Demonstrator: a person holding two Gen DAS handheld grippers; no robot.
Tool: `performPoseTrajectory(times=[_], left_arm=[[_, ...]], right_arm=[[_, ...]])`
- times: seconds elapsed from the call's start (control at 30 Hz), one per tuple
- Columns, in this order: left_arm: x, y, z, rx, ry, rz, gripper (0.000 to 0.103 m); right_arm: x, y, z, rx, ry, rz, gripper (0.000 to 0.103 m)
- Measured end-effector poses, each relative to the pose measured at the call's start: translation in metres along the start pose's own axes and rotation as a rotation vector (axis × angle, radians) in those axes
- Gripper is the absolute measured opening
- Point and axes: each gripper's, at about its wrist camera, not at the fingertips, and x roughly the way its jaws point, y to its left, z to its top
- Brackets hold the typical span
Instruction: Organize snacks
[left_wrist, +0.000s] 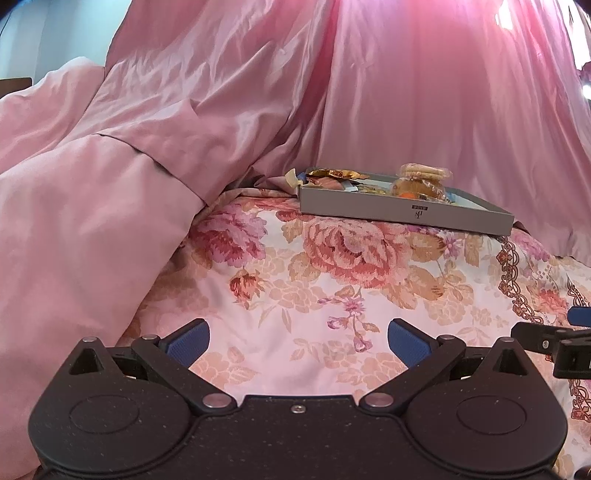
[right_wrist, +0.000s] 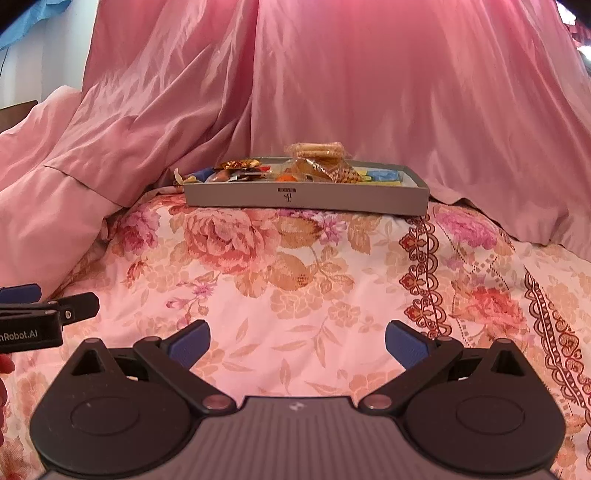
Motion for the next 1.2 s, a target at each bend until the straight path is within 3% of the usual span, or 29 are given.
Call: performPoseTrajectory(times=[1.2], left_arm=[[0.0003, 0.0013, -0.0010, -0.009, -0.006, -0.003, 0.102]], right_arm=[[0.0006, 0.0007, -0.0006, 0.006, 0.005, 0.005, 0.103]])
